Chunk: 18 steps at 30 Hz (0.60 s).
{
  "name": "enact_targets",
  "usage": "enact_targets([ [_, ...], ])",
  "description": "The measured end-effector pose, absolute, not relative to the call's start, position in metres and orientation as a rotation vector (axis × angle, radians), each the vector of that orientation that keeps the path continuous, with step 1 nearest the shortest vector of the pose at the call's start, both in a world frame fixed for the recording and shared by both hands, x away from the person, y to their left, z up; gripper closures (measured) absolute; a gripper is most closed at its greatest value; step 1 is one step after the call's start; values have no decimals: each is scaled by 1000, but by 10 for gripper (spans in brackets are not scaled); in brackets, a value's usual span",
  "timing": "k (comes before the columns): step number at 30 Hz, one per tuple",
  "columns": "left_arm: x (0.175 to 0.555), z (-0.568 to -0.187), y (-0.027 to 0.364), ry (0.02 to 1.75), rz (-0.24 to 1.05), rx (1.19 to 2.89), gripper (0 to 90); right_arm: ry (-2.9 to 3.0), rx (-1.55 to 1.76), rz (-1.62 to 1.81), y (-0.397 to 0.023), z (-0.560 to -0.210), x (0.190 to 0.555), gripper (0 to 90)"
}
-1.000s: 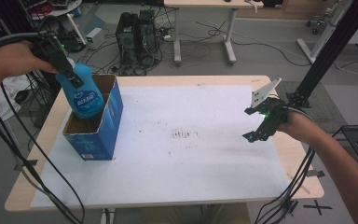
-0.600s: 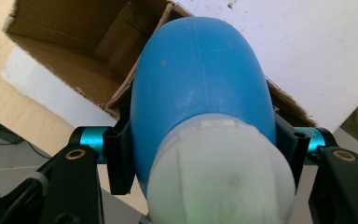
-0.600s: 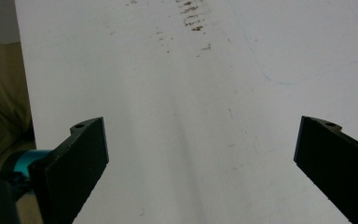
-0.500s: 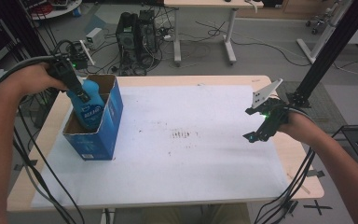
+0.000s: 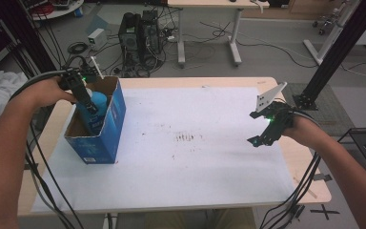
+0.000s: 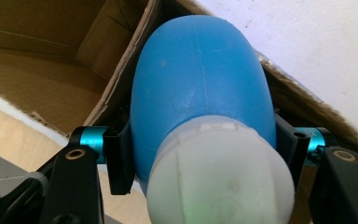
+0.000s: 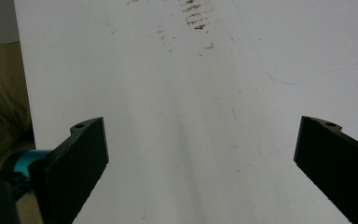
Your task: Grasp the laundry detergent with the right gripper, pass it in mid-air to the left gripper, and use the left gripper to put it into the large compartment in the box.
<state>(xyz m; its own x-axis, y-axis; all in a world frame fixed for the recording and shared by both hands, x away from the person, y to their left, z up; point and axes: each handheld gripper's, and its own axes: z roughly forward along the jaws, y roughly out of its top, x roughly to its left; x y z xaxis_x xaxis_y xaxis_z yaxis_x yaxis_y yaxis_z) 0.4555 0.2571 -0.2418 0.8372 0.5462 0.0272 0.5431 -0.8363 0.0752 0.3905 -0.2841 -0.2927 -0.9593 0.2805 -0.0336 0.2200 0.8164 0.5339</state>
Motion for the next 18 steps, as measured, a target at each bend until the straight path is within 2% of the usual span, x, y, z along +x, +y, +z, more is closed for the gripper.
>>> enact_targets([
  [18, 458, -274, 259, 854, 57, 2972, 378, 2895, 381, 822, -280, -296, 391, 19],
])
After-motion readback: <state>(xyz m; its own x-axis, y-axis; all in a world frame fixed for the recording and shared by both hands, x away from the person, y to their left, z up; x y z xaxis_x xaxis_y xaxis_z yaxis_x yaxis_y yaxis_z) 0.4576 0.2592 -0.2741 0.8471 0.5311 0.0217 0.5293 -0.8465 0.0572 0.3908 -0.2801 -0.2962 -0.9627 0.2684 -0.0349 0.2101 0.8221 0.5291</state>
